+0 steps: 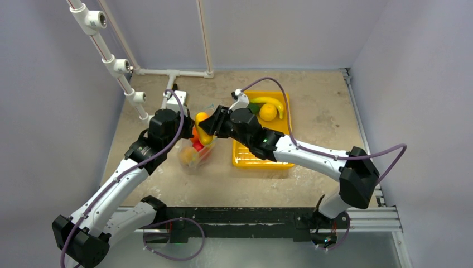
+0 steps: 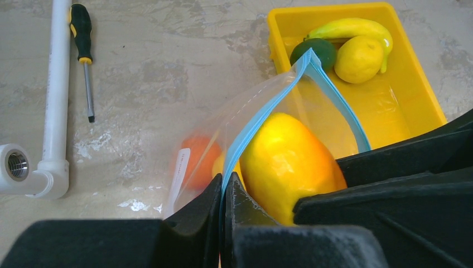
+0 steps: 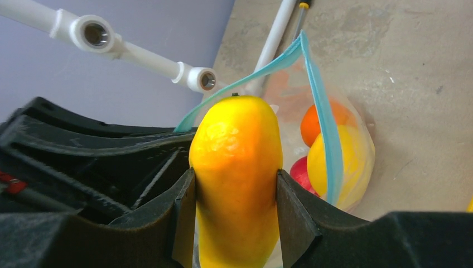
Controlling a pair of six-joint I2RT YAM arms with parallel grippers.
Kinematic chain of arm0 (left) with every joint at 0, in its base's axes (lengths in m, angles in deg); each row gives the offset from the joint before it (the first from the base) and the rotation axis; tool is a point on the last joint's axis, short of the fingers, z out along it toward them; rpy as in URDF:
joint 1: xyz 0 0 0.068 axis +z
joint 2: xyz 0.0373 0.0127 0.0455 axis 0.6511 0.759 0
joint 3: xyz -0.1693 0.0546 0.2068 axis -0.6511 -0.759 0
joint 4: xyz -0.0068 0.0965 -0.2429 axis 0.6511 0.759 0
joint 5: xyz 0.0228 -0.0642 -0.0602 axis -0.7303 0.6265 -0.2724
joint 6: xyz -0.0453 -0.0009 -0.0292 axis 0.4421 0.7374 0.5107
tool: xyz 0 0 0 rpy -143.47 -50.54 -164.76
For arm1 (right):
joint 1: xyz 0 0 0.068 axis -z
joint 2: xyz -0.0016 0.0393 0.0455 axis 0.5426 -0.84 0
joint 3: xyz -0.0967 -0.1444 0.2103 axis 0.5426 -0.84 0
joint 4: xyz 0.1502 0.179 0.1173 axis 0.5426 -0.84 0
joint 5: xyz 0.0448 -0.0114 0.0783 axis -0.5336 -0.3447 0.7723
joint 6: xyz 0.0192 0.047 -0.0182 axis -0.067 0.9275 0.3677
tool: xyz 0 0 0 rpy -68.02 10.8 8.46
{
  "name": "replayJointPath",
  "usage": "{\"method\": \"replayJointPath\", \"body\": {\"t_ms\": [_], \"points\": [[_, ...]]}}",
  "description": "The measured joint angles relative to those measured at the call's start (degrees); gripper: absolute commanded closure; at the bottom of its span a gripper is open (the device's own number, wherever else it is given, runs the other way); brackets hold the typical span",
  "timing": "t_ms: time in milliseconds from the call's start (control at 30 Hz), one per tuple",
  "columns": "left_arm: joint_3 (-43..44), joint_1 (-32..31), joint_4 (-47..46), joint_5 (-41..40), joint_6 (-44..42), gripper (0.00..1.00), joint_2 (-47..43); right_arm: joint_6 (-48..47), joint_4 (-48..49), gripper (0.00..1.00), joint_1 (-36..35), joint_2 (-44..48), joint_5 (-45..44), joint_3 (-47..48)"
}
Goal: Place the food in the zip-top bag and seal the zipper
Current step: Place the fake fruit in the zipper food storage bag, then pick up the fake fruit from the bin.
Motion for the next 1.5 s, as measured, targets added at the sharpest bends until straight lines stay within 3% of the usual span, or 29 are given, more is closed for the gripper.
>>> {"method": "replayJointPath", "body": {"t_ms": [167, 367, 533, 967, 1500], "points": [[0.00, 0.00, 0.00, 0.02, 0.00, 1.00, 0.00, 0.59, -1.75, 0.80, -0.22, -2.80, -0.39, 0.48], [0.00, 0.00, 0.00, 0.02, 0.00, 1.00, 0.00, 0.87, -4.66, 0.43, -0.52, -5.88, -1.53, 1.77], [0.00, 0.00, 0.00, 0.04, 0.00, 1.00, 0.00, 1.16, -5.66, 0.23, -0.76, -5.99, -1.92, 2.75], [0.00, 0.00, 0.00, 0.04, 0.00, 1.00, 0.00, 0.50, -5.64, 0.20, -0.94, -5.14, -2.78, 3.48], [0.00, 0.00, 0.00, 0.07, 0.00, 1.00, 0.00, -4.90, -10.27, 0.22, 0.90, 4.85, -7.65, 4.24]]}}
